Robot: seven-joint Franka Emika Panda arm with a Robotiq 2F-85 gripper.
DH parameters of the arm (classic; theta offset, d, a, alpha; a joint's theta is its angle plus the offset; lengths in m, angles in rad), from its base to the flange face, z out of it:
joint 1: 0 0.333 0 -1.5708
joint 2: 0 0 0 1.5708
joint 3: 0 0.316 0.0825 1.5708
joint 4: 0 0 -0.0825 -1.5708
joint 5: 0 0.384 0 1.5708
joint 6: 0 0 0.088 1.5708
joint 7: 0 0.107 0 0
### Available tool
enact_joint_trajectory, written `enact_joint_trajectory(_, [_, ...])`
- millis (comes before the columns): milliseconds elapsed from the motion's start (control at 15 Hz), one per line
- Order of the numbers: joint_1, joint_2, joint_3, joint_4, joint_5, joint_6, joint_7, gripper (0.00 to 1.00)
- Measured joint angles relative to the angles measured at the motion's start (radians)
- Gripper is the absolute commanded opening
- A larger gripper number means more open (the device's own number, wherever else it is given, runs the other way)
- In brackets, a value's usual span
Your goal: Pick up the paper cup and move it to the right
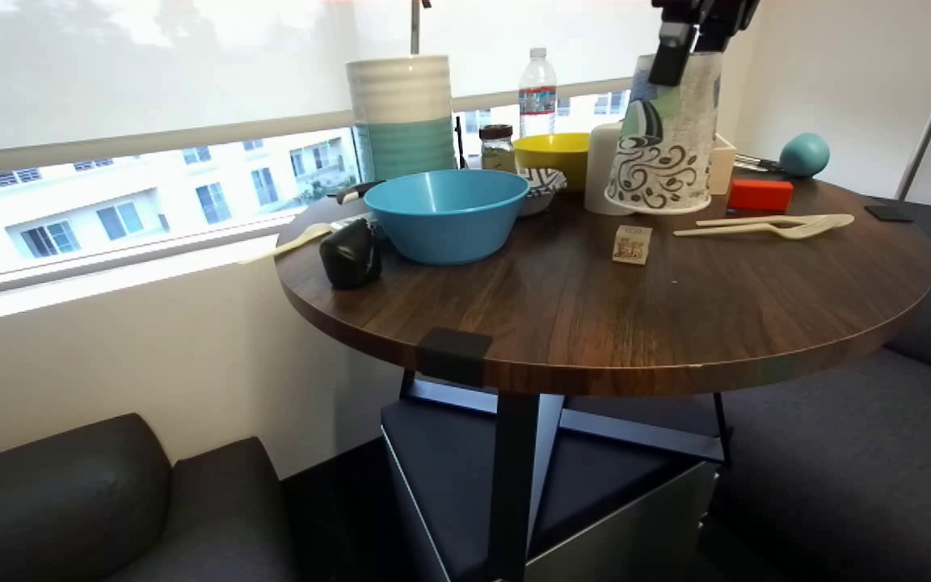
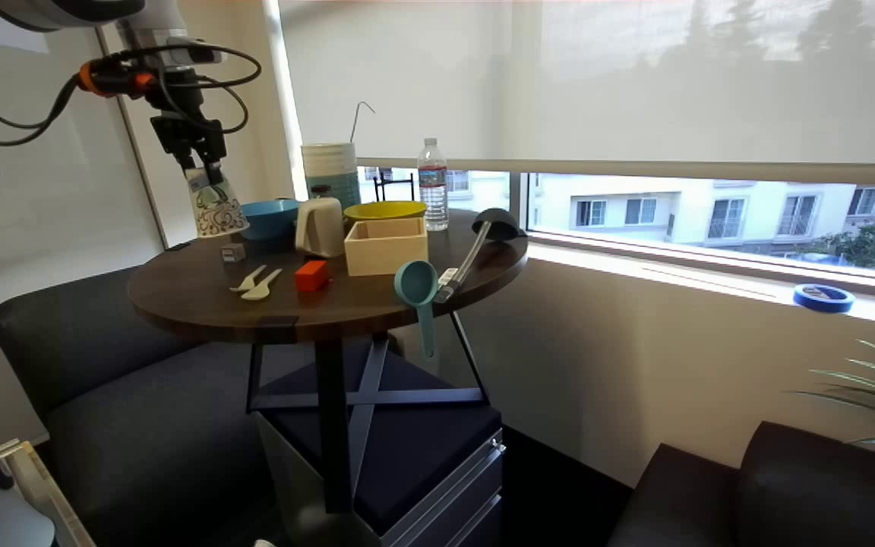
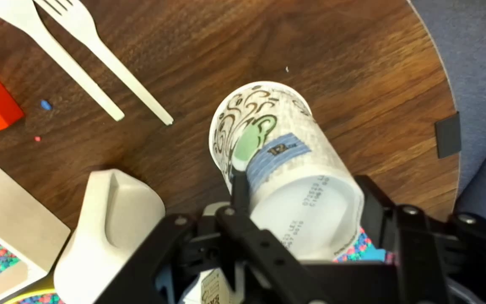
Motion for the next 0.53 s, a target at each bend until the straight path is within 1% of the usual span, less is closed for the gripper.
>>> enact_joint_trajectory(267, [0.001,-0.023,-0.032,-0.032,0.003,-0.109,-0.011,0.38])
enact_joint_trajectory(533, [0.0,-0.039,-0.068,-0.077,0.009,-0.135,-0.036,0.38])
